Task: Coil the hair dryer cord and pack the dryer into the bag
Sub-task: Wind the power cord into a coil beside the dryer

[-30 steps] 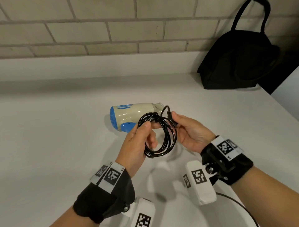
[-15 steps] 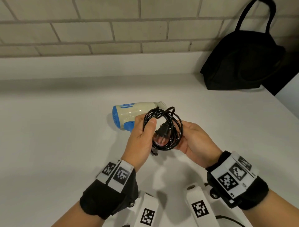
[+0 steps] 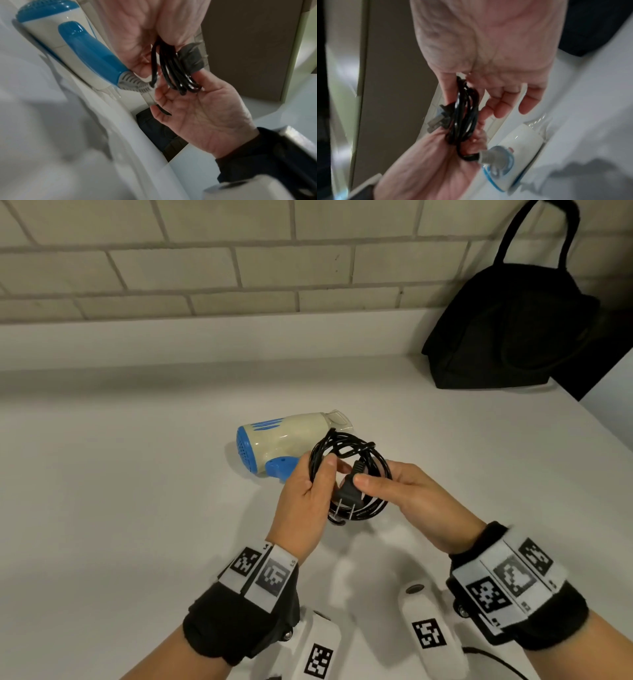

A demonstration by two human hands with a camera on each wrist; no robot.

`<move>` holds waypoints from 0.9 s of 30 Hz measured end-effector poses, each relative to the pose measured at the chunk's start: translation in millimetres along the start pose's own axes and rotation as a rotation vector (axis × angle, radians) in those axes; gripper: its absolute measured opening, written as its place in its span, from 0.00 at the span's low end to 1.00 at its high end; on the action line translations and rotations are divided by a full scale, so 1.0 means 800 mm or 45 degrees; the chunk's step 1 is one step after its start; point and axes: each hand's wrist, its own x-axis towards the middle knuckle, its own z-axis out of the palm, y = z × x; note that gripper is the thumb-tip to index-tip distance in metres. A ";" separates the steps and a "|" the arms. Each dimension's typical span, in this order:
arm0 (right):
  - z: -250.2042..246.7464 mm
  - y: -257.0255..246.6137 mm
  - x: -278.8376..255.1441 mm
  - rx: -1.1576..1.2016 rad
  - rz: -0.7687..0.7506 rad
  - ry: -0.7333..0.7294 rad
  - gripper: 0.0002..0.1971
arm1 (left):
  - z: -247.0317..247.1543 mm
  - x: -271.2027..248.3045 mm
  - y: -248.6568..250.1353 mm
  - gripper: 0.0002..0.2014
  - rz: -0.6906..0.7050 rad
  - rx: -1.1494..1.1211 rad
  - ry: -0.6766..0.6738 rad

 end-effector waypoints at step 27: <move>0.041 0.026 0.000 -0.086 0.042 0.212 0.19 | -0.007 0.009 0.001 0.19 -0.172 -0.466 0.177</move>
